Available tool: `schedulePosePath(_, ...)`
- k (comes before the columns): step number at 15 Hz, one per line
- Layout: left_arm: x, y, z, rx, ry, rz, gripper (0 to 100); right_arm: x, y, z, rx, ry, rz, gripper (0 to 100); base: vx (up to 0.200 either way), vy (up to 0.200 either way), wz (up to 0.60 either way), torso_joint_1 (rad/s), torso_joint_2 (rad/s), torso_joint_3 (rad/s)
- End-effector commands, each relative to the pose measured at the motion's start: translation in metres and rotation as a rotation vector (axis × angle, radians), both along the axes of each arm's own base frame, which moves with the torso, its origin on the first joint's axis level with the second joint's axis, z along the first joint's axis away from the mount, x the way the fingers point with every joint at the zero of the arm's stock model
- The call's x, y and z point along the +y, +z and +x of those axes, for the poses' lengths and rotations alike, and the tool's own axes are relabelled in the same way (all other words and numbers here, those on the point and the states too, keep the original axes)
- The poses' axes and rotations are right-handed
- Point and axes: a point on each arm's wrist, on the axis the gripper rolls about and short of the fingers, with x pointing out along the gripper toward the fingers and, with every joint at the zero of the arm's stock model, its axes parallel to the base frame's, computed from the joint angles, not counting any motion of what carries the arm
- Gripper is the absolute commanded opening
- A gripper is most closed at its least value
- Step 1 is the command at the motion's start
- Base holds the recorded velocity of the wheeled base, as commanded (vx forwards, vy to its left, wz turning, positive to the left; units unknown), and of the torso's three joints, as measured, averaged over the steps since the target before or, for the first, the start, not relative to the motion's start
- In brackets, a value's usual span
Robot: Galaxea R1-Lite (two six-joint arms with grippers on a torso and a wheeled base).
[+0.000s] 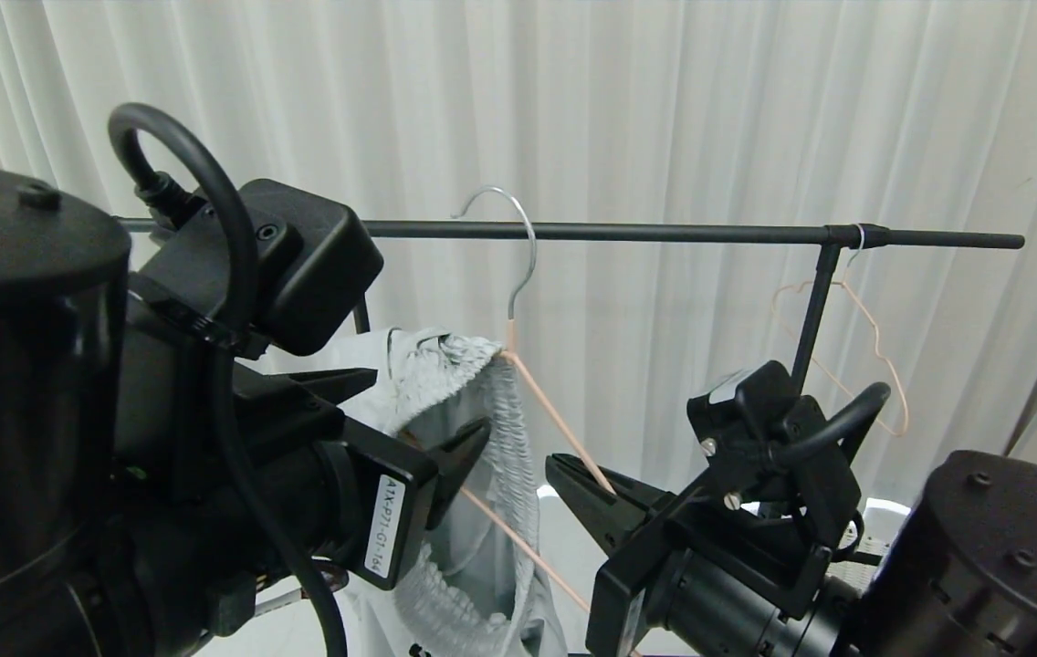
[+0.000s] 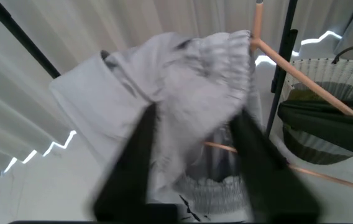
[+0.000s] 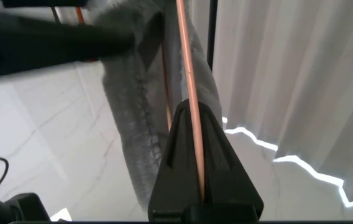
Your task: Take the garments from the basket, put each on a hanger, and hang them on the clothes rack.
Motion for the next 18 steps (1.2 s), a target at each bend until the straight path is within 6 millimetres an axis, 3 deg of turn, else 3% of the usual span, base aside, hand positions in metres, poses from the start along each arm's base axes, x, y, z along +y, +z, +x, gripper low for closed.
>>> schedulePosePath(1,0.001,0.0,0.0,0.0,0.001,-0.001,100,-0.001,0.002,-0.001,-0.012,0.003,0.008,0,0.0,0.0,0.0,0.0,0.0,0.0)
schedulePosePath(6,0.009,-0.002,-0.005,-0.007,0.013,0.005,100,-0.006,0.012,-0.002,-0.028,0.005,0.047,0,0.0,0.0,0.0,0.0,0.0,0.0)
schedulePosePath(10,0.027,0.001,-0.016,-0.049,-0.011,0.036,100,-0.014,0.022,-0.005,-0.045,0.006,0.076,0,0.0,0.0,0.0,0.0,0.0,0.0)
schedulePosePath(12,0.042,0.006,-0.026,-0.109,-0.058,0.093,100,-0.017,0.027,-0.006,-0.055,0.007,0.09,0,0.0,0.0,0.0,0.0,0.0,0.0)
schedulePosePath(15,0.08,-0.002,-0.048,-0.193,-0.142,0.191,100,-0.023,0.027,-0.008,-0.077,0.008,0.087,0,0.0,0.0,0.0,0.0,0.0,0.0)
schedulePosePath(18,0.1,0.005,-0.06,-0.238,-0.265,0.126,100,-0.041,0.022,-0.017,-0.161,0.117,0.035,0,0.0,0.0,0.0,0.0,0.0,0.0)
